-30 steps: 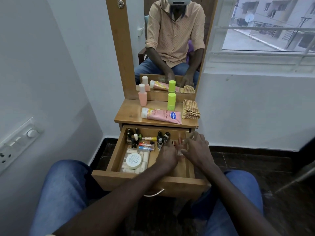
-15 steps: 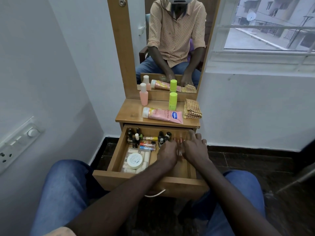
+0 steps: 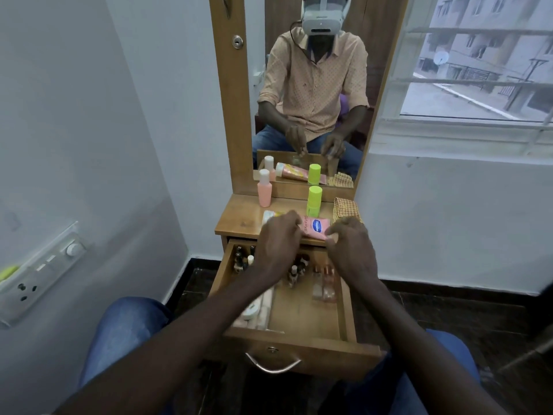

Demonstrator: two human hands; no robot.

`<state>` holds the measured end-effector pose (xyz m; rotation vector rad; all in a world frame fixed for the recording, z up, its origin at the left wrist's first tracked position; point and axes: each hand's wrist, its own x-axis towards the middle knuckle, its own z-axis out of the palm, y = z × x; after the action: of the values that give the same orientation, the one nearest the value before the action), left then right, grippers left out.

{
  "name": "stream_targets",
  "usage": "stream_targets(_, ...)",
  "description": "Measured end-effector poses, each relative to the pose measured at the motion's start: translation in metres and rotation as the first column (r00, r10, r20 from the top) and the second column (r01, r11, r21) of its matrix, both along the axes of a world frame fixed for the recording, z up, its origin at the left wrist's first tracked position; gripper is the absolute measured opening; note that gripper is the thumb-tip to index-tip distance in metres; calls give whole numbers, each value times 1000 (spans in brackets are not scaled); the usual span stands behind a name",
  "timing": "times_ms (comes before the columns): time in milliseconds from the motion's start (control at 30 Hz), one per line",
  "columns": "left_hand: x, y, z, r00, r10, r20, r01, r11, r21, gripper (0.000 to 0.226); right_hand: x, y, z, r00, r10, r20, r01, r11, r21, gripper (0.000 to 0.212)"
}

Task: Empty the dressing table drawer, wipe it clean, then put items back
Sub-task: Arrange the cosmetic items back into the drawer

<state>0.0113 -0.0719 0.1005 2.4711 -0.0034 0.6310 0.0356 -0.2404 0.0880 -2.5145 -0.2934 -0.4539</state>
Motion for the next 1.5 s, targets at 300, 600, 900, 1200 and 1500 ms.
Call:
stream_targets(300, 99, 94, 16, 946, 305, -115, -313, 948, -60, 55, 93, 33, 32, 995, -10, -100, 25, 988, 155, 31)
stream_targets(600, 147, 91, -3, 958, 220, -183, -244, 962, -121, 67, 135, 44, -2, 994, 53, -100, -35, 983, 178, 41)
stream_targets(900, 136, 88, 10, 968, 242, -59, -248, 957, -147, 51, 118, 36, 18, 993, 114, 35, -119, 933, 339, 46)
stream_targets(1200, 29, 79, 36, 995, 54, 86, -37, 982, -186, 56, 13, 6, 28, 934, 347, 81, -354, 883, 308, 40)
stream_targets(1500, -30, 70, 10, 1000, -8, -20, 5, 989, -150, 62, -38, 7, -73, 861, 478, -176, -509, 803, -311, 55)
